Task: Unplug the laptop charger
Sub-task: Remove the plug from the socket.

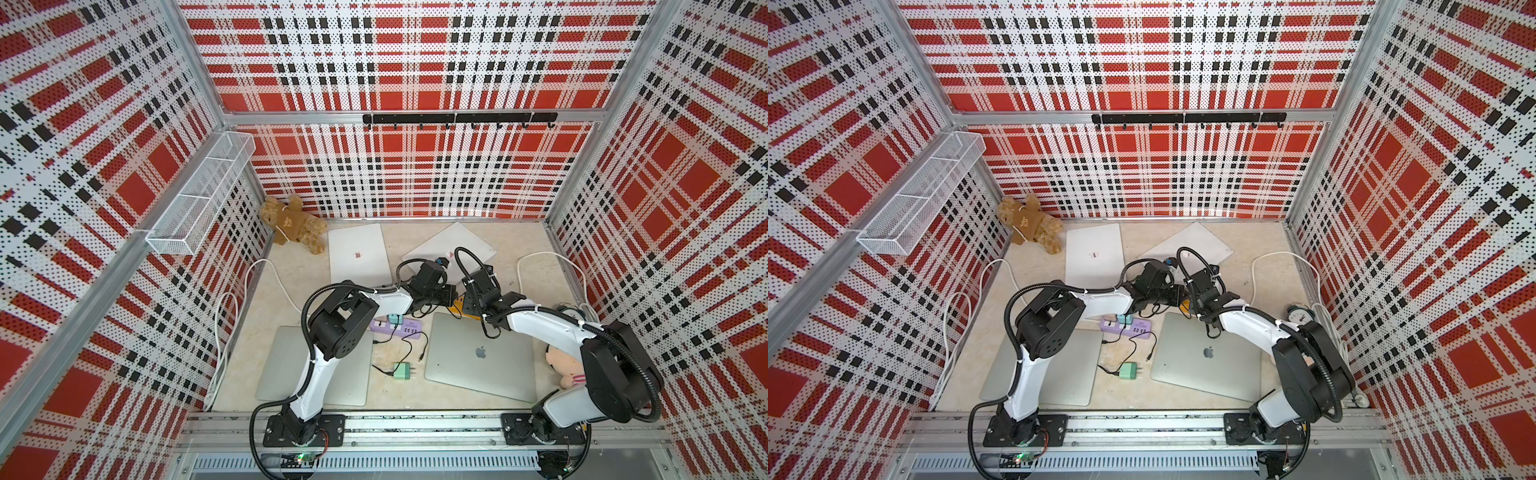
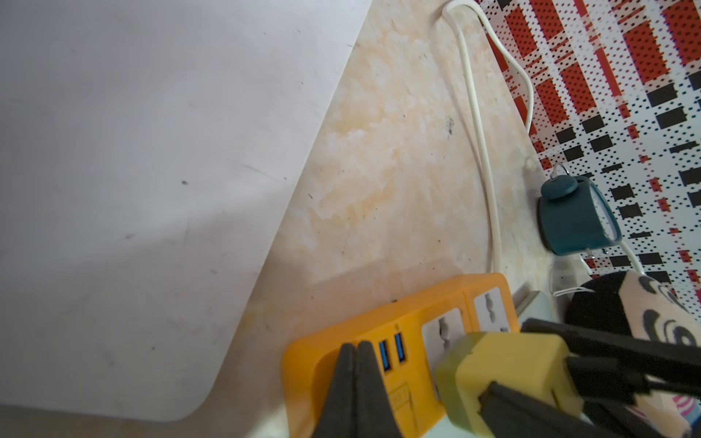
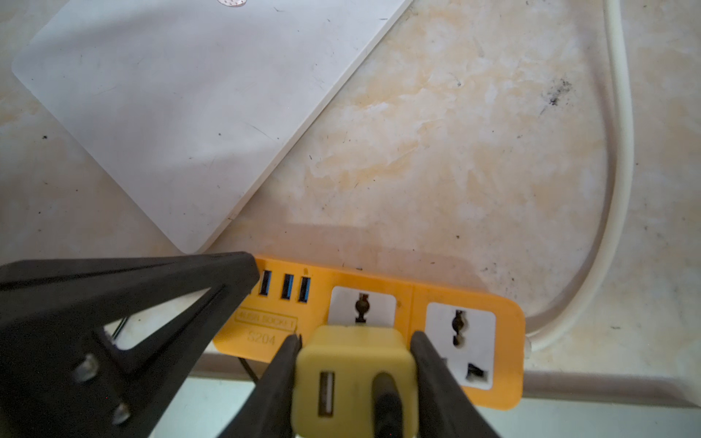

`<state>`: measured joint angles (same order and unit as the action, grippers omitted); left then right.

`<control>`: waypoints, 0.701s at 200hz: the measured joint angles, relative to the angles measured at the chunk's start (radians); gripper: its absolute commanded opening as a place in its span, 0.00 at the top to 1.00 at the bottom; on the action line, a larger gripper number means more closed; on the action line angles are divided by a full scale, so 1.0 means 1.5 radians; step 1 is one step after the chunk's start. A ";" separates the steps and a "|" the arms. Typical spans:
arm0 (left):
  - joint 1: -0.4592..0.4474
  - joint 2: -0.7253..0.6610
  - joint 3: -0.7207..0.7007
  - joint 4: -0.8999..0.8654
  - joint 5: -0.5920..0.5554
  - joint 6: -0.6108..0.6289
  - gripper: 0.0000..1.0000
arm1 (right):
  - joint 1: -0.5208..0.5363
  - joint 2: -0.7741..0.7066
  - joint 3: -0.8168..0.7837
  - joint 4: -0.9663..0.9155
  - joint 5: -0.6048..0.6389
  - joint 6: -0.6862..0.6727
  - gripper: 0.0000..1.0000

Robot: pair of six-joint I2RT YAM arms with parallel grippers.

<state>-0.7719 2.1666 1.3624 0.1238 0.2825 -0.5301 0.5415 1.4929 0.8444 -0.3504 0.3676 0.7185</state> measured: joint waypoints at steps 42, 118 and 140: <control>-0.001 0.000 -0.004 0.005 -0.003 0.000 1.00 | -0.002 0.003 0.005 -0.002 -0.010 0.002 0.72; -0.002 0.000 -0.009 0.017 -0.003 -0.002 1.00 | -0.013 -0.021 -0.011 0.006 -0.027 0.008 0.73; -0.002 0.000 -0.009 0.018 -0.002 -0.002 1.00 | -0.010 -0.018 -0.002 -0.003 -0.019 0.005 0.73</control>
<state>-0.7742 2.1670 1.3491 0.1505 0.2790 -0.5335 0.5262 1.4662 0.8410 -0.3553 0.3389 0.7265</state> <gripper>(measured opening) 0.044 0.444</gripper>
